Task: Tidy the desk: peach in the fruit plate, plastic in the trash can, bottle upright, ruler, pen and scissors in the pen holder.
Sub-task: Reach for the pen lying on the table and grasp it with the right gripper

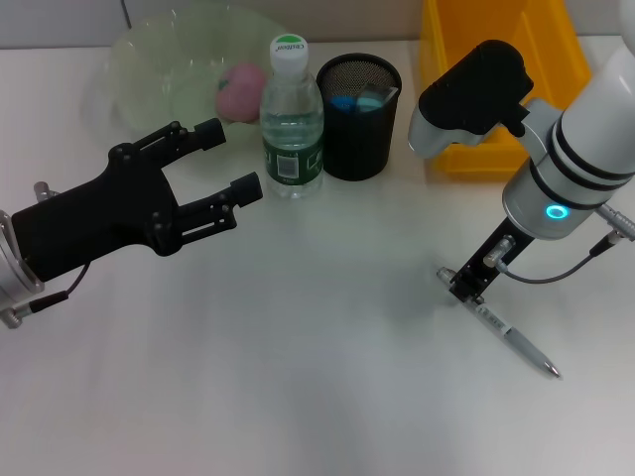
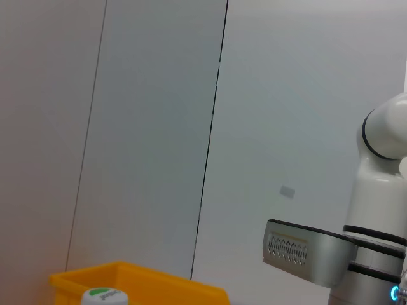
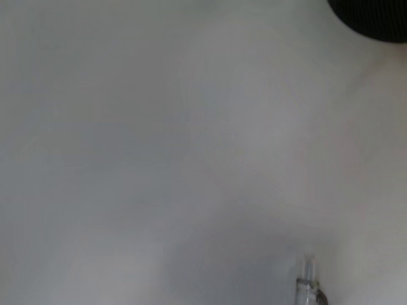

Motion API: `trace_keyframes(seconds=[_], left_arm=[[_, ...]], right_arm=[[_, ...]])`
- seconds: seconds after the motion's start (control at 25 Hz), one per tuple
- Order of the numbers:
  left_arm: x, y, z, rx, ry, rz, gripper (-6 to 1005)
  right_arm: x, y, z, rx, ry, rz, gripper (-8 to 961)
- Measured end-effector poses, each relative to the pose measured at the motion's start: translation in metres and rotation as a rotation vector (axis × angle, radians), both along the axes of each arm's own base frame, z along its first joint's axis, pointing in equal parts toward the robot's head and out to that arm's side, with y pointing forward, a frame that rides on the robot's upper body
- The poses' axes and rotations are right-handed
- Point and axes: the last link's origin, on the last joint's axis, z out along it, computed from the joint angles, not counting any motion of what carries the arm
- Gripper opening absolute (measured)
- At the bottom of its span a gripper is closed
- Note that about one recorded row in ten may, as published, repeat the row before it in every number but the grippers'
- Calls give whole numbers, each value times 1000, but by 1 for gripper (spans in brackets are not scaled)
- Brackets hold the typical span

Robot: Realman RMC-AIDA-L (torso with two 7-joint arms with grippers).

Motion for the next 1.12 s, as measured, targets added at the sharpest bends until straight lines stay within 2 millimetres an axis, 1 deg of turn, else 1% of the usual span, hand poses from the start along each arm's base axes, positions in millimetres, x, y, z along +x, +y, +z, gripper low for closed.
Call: trace_keyframes(seconds=[0.2, 0.4, 0.8, 1.12], left_arm=[[0, 0, 0, 0, 0, -1, 804], [1, 1, 0, 0, 0, -3, 804], [1, 1, 0, 1, 0, -4, 805], [1, 1, 0, 1, 0, -4, 805]], right_arm=[[-1, 0, 1, 4, 4, 5, 139], [-3, -1, 4, 21, 23, 23, 134], [-2, -3, 7, 16, 24, -6, 156], [0, -3, 8, 31, 25, -34, 349]])
